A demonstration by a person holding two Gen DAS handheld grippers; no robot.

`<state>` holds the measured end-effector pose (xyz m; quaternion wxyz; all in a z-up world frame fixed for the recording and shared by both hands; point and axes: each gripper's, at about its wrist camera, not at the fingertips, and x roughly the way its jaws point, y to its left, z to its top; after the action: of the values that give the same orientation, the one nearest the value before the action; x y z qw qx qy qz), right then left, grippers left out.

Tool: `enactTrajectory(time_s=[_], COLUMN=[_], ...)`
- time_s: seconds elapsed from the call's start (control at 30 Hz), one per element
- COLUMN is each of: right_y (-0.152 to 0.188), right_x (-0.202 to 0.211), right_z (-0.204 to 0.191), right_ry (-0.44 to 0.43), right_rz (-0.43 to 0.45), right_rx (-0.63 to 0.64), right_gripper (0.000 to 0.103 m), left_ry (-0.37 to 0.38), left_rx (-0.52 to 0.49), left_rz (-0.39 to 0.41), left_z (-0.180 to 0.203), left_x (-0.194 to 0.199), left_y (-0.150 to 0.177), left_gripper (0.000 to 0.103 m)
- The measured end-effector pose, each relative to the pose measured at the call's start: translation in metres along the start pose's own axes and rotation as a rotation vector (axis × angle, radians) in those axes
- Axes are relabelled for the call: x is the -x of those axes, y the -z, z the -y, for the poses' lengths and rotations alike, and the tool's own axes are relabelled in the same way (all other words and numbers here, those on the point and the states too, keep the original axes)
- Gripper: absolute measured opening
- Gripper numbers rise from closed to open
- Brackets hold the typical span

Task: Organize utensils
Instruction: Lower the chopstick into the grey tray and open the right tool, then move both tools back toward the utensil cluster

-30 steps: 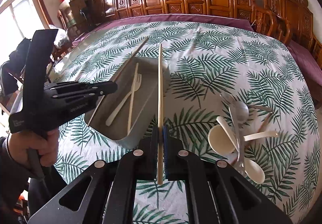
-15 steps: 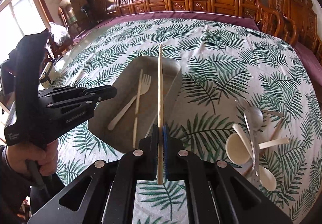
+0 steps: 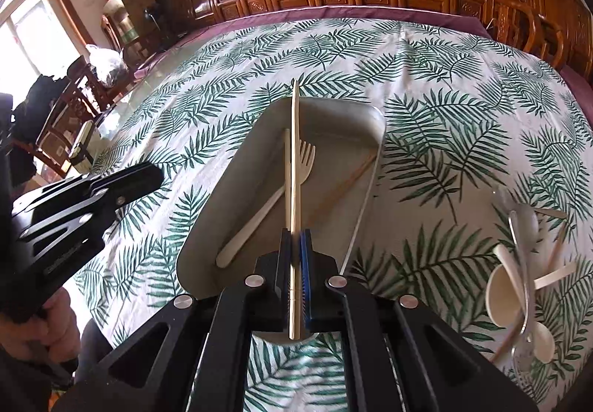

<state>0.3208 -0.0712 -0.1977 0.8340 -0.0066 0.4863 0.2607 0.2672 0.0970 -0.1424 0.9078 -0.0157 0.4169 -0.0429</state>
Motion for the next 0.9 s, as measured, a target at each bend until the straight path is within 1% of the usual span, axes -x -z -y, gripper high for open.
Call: enactTrajectory(time_s=[0.23,0.33,0.47,0.6,0.7,0.9], right_y=[-0.001,0.001,0.001,0.001,0.002,0.013], right_x=[-0.012,-0.016,-0.016,-0.006,0.008,0.041], right_z=[-0.001,-0.005,-0.008,-0.010,-0.007,0.020], right_ry=[0.006,0.021,0.011,0.002,0.012,0.050], right_rz=[-0.016,-0.025,-0.023,0.004,0.028,0.061], right_rx=[-0.021,-0.003,0.003,0.031,0.061,0.096], right_gripper=[0.006,0.007,0.007,0.007,0.007,0.007], left_ry=[-0.005,-0.006,0.002,0.009,0.019,0.043], left_rx=[0.007,-0.001,-0.003,-0.016,-0.025,-0.049], left_rz=[-0.010,-0.010,-0.004,0.000,0.008,0.026], left_z=[-0.009,-0.008,-0.007,-0.001,0.005,0.022], left_x=[0.001,0.002,0.006,0.011,0.016,0.025], left_y=[0.008,0.009,0.009,0.009,0.008,0.005], left_gripper=[0.005,0.005,0.005,0.005,0.005,0.005])
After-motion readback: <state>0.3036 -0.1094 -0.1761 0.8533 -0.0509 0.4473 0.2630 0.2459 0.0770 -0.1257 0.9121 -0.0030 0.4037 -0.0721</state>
